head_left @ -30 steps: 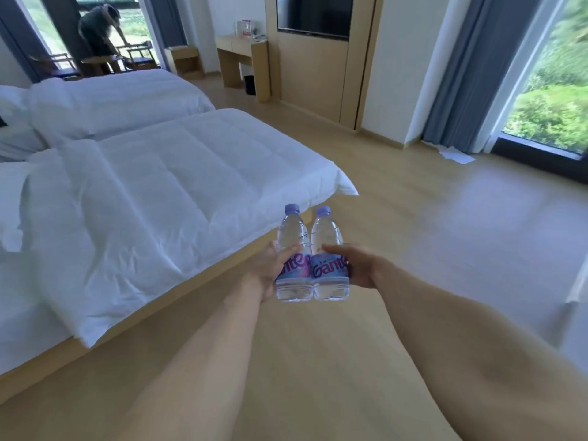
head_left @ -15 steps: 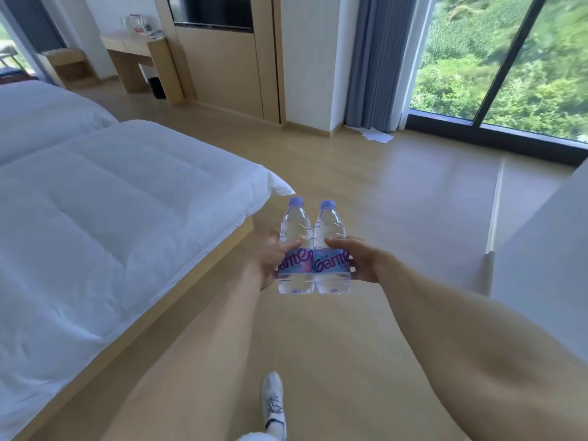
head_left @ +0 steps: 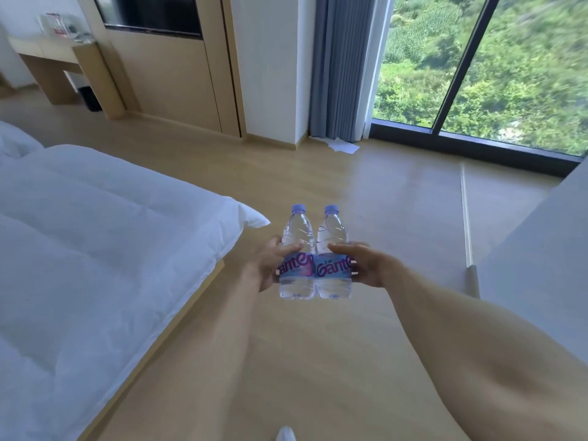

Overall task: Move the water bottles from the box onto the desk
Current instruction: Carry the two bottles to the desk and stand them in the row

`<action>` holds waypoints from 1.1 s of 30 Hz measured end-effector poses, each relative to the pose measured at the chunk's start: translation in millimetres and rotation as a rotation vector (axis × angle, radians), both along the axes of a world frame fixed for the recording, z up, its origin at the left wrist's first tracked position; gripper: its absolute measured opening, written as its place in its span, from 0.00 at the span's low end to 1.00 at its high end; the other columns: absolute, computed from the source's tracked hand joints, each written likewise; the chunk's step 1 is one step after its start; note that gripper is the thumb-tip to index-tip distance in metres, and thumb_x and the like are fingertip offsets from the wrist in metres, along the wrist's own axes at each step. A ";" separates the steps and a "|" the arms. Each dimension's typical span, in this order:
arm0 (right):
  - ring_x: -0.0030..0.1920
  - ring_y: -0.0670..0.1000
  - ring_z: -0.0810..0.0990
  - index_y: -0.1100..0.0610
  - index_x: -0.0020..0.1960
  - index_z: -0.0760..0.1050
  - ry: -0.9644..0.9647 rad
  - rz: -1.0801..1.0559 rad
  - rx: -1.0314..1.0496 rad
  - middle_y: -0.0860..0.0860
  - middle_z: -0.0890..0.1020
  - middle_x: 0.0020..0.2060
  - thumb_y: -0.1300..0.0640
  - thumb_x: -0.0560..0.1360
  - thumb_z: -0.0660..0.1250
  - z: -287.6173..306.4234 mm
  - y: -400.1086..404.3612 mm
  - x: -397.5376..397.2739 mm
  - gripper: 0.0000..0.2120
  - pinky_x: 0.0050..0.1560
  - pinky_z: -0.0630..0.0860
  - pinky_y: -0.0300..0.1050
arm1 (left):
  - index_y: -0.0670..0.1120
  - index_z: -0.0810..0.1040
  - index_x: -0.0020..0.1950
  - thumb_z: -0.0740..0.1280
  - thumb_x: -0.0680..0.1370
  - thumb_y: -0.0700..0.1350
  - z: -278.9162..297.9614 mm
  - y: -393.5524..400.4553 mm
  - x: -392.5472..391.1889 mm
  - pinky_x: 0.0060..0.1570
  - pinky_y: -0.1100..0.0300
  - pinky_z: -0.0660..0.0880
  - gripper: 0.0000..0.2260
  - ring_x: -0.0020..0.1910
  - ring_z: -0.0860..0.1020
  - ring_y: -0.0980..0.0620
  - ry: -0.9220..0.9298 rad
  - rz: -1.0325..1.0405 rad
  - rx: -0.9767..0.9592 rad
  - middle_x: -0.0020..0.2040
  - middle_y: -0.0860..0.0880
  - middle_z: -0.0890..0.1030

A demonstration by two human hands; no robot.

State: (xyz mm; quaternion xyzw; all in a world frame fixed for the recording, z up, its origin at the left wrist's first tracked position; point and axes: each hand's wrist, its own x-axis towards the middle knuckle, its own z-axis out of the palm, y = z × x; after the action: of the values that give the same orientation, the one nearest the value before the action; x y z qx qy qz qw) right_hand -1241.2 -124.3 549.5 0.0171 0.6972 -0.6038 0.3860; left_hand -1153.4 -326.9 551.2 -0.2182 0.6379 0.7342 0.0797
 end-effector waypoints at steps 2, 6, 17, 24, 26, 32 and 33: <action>0.48 0.54 0.83 0.57 0.60 0.79 0.002 -0.011 0.005 0.55 0.83 0.49 0.51 0.75 0.73 1.4 -14.7 -23.7 0.16 0.46 0.81 0.49 | 0.44 0.74 0.67 0.72 0.79 0.48 1.4 -17.2 -27.1 0.53 0.42 0.81 0.19 0.56 0.82 0.39 0.013 -0.019 -0.011 0.59 0.39 0.82; 0.50 0.56 0.83 0.59 0.60 0.78 -0.006 -0.033 0.017 0.57 0.83 0.50 0.51 0.74 0.74 0.3 -38.2 -67.9 0.18 0.49 0.80 0.51 | 0.46 0.76 0.64 0.73 0.77 0.49 1.6 -42.3 -72.2 0.45 0.48 0.81 0.18 0.48 0.82 0.43 -0.008 -0.029 -0.041 0.53 0.43 0.82; 0.47 0.55 0.84 0.60 0.58 0.79 -0.006 -0.013 0.008 0.56 0.84 0.46 0.53 0.73 0.75 -23.1 -91.3 -218.9 0.18 0.46 0.82 0.51 | 0.47 0.76 0.63 0.75 0.75 0.49 -10.7 -91.6 -215.0 0.47 0.45 0.82 0.18 0.45 0.82 0.45 -0.045 0.020 -0.069 0.53 0.43 0.83; 0.42 0.54 0.85 0.59 0.51 0.80 0.002 0.077 0.015 0.54 0.86 0.39 0.53 0.72 0.77 -31.9 -124.9 -360.5 0.13 0.46 0.83 0.53 | 0.48 0.76 0.62 0.76 0.74 0.49 -16.0 -117.0 -337.9 0.39 0.51 0.82 0.19 0.43 0.82 0.46 -0.079 0.124 -0.086 0.52 0.44 0.83; 0.43 0.54 0.85 0.60 0.52 0.80 0.003 0.108 0.023 0.55 0.85 0.40 0.54 0.72 0.77 -28.0 -134.6 -400.2 0.14 0.48 0.83 0.54 | 0.49 0.76 0.62 0.76 0.73 0.50 -13.4 -124.2 -375.3 0.39 0.51 0.81 0.19 0.44 0.82 0.47 -0.080 0.137 -0.090 0.52 0.45 0.83; 0.45 0.55 0.84 0.60 0.55 0.78 0.025 0.158 0.042 0.55 0.84 0.43 0.54 0.72 0.77 -13.3 -169.3 -499.6 0.16 0.50 0.82 0.55 | 0.49 0.72 0.62 0.76 0.73 0.48 -2.0 -153.0 -468.5 0.37 0.51 0.79 0.21 0.39 0.81 0.49 -0.086 0.162 -0.094 0.47 0.46 0.83; 0.44 0.54 0.84 0.59 0.54 0.78 0.027 0.163 0.042 0.55 0.84 0.43 0.54 0.72 0.77 -12.0 -176.9 -513.4 0.15 0.48 0.82 0.54 | 0.49 0.72 0.62 0.76 0.73 0.48 -1.0 -160.0 -481.5 0.38 0.51 0.79 0.22 0.40 0.81 0.48 -0.083 0.165 -0.096 0.47 0.46 0.83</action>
State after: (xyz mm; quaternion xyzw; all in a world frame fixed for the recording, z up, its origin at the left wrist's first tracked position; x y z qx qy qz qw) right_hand -1754.6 -301.1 537.5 -0.0399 0.7137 -0.5559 0.4243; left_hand -1634.8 -486.9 550.3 -0.3036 0.6484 0.6972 0.0347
